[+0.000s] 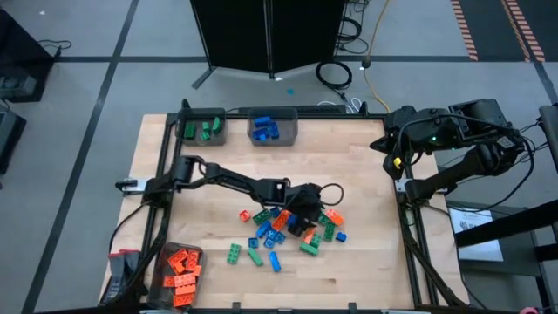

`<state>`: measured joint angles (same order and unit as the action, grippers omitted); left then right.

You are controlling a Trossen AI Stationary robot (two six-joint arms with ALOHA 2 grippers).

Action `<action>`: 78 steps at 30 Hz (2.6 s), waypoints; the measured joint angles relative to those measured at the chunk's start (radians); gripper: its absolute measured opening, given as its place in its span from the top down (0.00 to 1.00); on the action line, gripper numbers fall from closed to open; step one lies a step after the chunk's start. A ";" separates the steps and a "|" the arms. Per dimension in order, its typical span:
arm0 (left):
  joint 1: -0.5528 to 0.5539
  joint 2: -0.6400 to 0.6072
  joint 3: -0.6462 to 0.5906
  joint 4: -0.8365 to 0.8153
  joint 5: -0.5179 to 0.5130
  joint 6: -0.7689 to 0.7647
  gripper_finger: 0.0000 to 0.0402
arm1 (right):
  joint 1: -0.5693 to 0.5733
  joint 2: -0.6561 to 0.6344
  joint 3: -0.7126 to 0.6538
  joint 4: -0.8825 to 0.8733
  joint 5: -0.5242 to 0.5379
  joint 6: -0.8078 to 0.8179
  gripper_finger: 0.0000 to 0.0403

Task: Sort blocks
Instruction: Put the green gamepiece into the top left black bin

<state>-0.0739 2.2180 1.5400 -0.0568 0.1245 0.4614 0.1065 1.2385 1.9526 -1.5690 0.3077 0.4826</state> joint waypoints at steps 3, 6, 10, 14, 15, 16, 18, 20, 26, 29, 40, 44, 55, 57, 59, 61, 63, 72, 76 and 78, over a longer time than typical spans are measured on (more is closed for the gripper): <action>0.007 0.042 0.073 -0.105 -0.025 0.001 0.23 | 0.000 0.000 0.000 0.000 0.000 0.000 1.00; 0.016 0.079 0.124 -0.191 -0.050 0.015 0.23 | 0.000 0.000 0.000 -0.001 0.000 0.000 1.00; 0.017 0.093 0.154 -0.261 -0.052 0.065 0.23 | 0.000 0.000 0.000 -0.001 -0.001 0.000 1.00; 0.015 0.094 0.164 -0.302 -0.075 0.076 0.30 | 0.000 0.000 0.000 -0.001 -0.003 0.000 1.00; 0.015 0.094 0.164 -0.305 -0.075 0.075 0.33 | 0.000 0.000 0.000 -0.001 -0.003 0.000 1.00; 0.015 0.094 0.166 -0.309 -0.076 0.076 0.36 | 0.000 0.000 0.000 -0.002 -0.003 -0.001 1.00; 0.015 0.094 0.173 -0.320 -0.087 0.079 0.44 | 0.000 0.000 0.000 -0.002 -0.003 -0.004 1.00; 0.013 0.095 0.175 -0.326 -0.095 0.075 0.53 | 0.000 0.000 0.000 -0.002 -0.003 -0.004 1.00; 0.010 0.094 0.176 -0.325 -0.146 0.068 0.71 | 0.000 0.000 0.000 -0.002 -0.003 -0.002 1.00; -0.002 0.089 0.178 -0.333 -0.209 0.068 0.71 | 0.000 0.000 0.000 -0.002 -0.003 0.000 1.00; -0.010 0.046 0.425 -0.534 -0.310 -0.080 0.71 | 0.000 0.000 0.000 -0.002 0.002 -0.015 1.00; 0.029 -0.012 0.466 -0.598 -0.351 -0.233 0.71 | 0.000 0.000 0.000 -0.002 0.004 -0.026 1.00; 0.263 -0.205 0.451 -1.024 -0.525 -0.428 0.71 | 0.000 0.000 0.000 0.006 0.006 -0.024 1.00; 0.309 -0.252 0.408 -1.051 -0.557 -0.475 0.71 | 0.000 0.000 0.000 0.008 0.004 -0.024 1.00; 0.356 -0.297 0.343 -1.054 -0.578 -0.523 0.71 | 0.000 0.000 0.000 0.007 0.005 -0.024 1.00; 0.402 -0.363 0.255 -1.045 -0.610 -0.577 0.71 | 0.000 0.000 0.000 0.007 0.004 -0.024 1.00; 0.450 -0.436 0.157 -1.044 -0.644 -0.640 0.71 | 0.000 0.000 0.000 0.007 0.004 -0.024 1.00; 0.623 -0.749 -0.349 -0.921 -0.657 -0.909 0.71 | 0.000 0.000 0.000 0.007 0.004 -0.057 1.00; 0.671 -0.836 -0.489 -0.815 -0.656 -0.993 0.71 | 0.000 0.000 0.000 0.007 0.005 -0.057 1.00; 0.697 -0.853 -0.534 -0.777 -0.657 -1.005 0.71 | 0.000 0.000 0.000 0.007 0.005 -0.057 1.00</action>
<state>0.6235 1.3650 1.0057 -0.8338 -0.5329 -0.5441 0.1066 1.2381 1.9526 -1.5620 0.3122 0.4252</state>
